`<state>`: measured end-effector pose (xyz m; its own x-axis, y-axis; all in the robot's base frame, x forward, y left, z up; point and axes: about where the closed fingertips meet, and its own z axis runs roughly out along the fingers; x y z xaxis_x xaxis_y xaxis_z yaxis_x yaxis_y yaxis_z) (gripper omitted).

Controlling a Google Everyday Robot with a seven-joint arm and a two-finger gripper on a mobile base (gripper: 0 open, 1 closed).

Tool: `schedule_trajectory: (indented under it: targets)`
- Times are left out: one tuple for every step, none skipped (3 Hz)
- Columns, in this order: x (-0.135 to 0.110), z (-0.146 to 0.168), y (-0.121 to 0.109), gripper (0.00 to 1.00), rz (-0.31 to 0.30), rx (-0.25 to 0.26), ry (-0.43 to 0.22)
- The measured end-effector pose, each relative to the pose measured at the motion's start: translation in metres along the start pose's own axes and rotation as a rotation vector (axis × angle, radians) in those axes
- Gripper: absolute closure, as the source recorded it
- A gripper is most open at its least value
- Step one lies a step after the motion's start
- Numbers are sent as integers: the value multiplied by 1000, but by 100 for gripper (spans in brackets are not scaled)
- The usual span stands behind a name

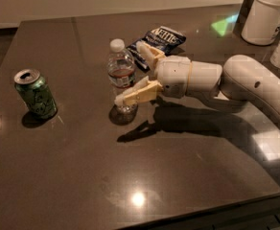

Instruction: Place water bottle upright

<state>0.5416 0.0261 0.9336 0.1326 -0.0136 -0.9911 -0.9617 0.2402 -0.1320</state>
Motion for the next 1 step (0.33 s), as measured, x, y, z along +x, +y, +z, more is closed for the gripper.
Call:
schedule_trajectory:
  targets:
    - [0,0,0,0,0,0,0]
